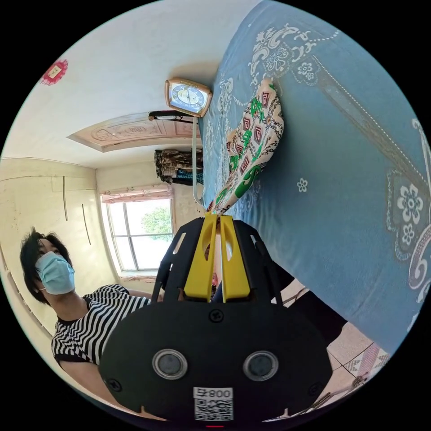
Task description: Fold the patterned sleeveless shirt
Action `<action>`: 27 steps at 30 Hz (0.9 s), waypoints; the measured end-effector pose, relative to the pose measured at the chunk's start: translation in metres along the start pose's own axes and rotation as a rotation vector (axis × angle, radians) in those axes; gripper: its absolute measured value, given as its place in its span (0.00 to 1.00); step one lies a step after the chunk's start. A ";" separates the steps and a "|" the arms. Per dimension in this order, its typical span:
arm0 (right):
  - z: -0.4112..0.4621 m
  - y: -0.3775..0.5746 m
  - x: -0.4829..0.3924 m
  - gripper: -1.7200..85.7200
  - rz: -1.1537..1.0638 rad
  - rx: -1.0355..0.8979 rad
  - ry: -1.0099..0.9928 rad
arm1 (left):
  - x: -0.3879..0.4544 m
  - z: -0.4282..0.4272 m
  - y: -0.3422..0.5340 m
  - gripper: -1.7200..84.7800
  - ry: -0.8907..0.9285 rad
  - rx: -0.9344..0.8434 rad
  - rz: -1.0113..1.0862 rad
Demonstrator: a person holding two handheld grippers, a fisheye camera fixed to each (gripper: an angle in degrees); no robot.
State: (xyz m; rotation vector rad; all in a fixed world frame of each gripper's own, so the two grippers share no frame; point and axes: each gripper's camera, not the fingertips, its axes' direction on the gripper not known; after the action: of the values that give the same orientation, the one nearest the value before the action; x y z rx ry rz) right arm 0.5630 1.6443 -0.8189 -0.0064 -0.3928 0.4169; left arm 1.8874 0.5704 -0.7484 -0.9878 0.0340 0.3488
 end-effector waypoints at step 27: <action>-0.064 0.399 -0.423 0.03 -0.506 0.313 0.080 | 0.089 0.309 0.411 0.04 0.152 -0.384 0.662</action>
State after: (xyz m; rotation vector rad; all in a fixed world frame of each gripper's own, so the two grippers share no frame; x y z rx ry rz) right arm 0.0741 1.8464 -1.0689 0.3734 -0.2344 -0.0254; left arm 1.8074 1.0541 -0.9265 -1.3714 0.4538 0.9094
